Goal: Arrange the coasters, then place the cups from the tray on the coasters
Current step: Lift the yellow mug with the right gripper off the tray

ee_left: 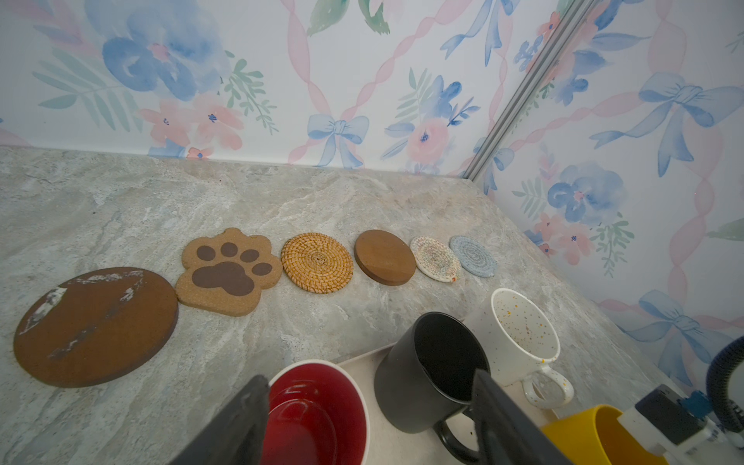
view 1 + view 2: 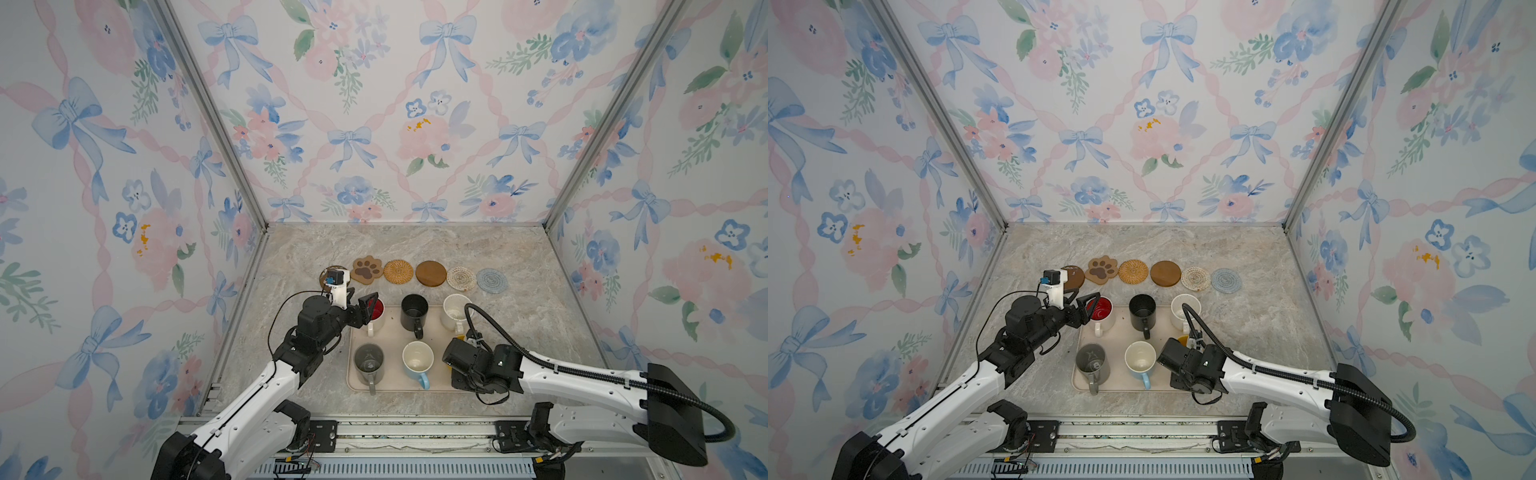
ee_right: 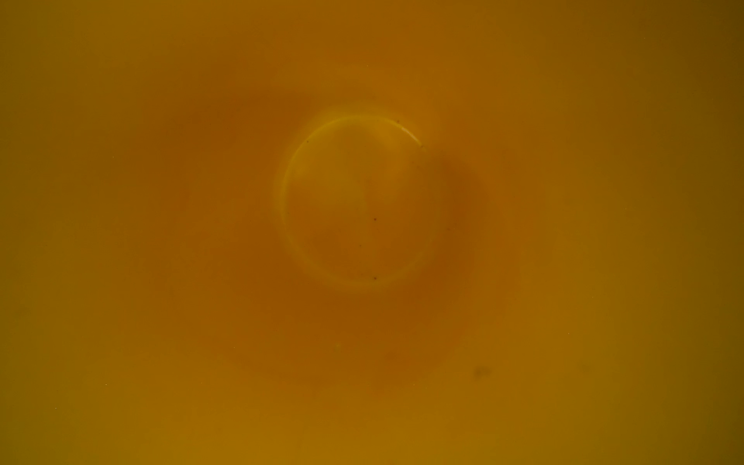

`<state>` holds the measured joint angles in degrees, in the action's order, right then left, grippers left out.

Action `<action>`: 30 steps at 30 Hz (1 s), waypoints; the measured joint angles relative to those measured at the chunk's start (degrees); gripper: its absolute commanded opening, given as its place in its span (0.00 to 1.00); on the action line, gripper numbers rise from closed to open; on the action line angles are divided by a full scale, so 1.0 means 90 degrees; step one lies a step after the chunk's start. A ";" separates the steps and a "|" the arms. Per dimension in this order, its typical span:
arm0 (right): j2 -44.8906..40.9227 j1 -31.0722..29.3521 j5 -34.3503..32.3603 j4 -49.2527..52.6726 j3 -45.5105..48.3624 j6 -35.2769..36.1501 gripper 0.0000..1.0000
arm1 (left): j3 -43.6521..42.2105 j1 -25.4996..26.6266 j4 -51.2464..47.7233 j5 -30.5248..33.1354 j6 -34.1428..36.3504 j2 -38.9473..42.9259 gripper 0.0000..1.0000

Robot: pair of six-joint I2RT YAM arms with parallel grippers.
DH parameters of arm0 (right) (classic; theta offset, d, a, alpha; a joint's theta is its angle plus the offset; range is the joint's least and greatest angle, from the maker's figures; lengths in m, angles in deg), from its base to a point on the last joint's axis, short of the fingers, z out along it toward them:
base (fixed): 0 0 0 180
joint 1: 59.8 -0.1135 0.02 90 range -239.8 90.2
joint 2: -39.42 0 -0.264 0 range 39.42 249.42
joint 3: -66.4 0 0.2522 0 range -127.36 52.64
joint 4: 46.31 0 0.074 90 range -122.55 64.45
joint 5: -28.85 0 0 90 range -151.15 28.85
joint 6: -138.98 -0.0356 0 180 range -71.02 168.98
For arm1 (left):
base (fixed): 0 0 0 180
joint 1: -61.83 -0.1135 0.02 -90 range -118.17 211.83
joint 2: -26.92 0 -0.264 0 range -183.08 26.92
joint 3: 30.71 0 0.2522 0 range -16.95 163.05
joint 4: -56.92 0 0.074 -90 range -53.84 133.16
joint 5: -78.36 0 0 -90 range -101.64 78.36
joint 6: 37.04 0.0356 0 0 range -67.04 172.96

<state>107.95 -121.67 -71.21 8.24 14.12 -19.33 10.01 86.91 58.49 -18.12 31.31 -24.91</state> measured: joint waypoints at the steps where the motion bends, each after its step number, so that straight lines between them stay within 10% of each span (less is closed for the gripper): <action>1: -0.0005 0.0000 0.0010 0.0000 -0.0002 0.0024 0.36 | 0.0000 0.0000 0.0000 0.0000 0.0000 0.0000 0.75; 16: -0.0041 0.0036 -0.0024 -0.0049 -0.0010 0.0143 0.00 | 0.0000 0.0000 0.0000 -0.0029 0.0000 0.0000 0.75; 30: 0.0204 -0.0733 -0.0226 0.0928 -0.0427 0.0015 0.00 | 0.0000 0.0000 0.0012 -0.0049 -0.0007 0.0061 0.75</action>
<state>109.79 -128.27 -73.25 16.59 10.27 -19.20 10.01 86.91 58.60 -18.56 31.25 -24.37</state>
